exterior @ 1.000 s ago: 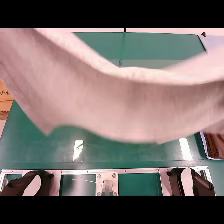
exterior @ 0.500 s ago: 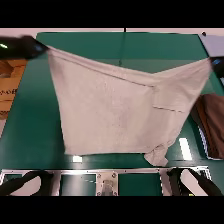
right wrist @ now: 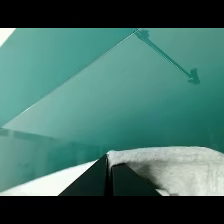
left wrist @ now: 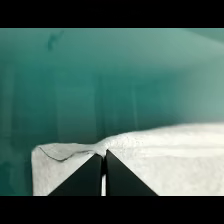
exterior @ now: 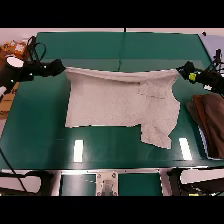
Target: Fold the shirts.
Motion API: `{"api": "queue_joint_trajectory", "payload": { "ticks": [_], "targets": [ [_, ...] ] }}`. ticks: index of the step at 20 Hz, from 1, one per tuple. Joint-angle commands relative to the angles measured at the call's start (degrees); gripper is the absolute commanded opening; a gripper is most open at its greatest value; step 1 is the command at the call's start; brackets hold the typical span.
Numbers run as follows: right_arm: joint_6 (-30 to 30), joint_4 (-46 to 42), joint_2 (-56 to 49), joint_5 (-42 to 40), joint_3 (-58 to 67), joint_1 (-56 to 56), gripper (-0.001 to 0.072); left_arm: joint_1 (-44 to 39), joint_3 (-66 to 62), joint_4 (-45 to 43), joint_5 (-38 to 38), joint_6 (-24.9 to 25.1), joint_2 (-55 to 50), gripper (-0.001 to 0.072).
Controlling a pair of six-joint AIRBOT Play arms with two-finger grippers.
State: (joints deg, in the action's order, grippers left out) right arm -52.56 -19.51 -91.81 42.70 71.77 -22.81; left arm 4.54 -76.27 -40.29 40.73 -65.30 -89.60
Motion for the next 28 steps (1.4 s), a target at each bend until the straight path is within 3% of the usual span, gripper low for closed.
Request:
{"api": "queue_joint_trajectory", "payload": {
  "ticks": [1,8,18,19,20,21,23,25,26,27,28],
  "targets": [
    [0.5,-0.5,-5.9,0.7,5.7,-0.3,0.0007,-0.1,0.2,-0.1,-3.6,2.5,-3.0,0.0023],
    [-4.5,-22.7,-5.9,11.6,3.1,-2.0,0.0005,-0.1,0.5,-6.1,3.3,2.9,-8.2,0.0023],
    [-4.4,-24.1,-5.8,10.2,-1.1,-2.1,0.0023,0.2,0.3,-10.5,12.8,2.6,-10.9,0.0024],
    [-4.5,-24.5,-5.7,11.3,-0.8,-2.4,0.0156,0.2,0.1,-10.3,13.8,1.8,-10.9,0.0074],
    [-5.4,-25.5,-5.4,13.6,0.0,-3.3,0.0219,0.2,-0.8,-10.4,16.1,1.7,-10.9,0.0382],
    [-7.9,-27.8,-5.2,16.6,1.4,-4.6,0.0219,0.7,-2.6,-10.6,19.4,1.1,-10.8,0.0544],
    [-11.8,-31.6,-4.2,22.2,3.6,-8.3,0.0219,2.8,-7.2,-11.1,28.8,0.0,-10.8,0.0518],
    [-12.0,-31.6,-2.5,25.8,3.5,-11.9,0.0212,5.5,-12.0,-12.4,37.1,-4.1,-10.8,0.0517],
    [-12.9,-31.6,-1.7,27.4,3.5,-13.3,0.0172,6.5,-13.7,-13.4,39.8,-5.9,-10.8,0.0436],
    [-13.5,-31.6,-0.7,28.7,3.0,-14.5,0.0071,7.4,-15.3,-13.6,42.4,-6.7,-10.8,0.0167],
    [-13.5,-31.6,0.4,29.7,2.2,-15.1,0.0008,7.8,-16.3,-13.5,44.5,-6.8,-10.8,0.0025]
  ]
}}
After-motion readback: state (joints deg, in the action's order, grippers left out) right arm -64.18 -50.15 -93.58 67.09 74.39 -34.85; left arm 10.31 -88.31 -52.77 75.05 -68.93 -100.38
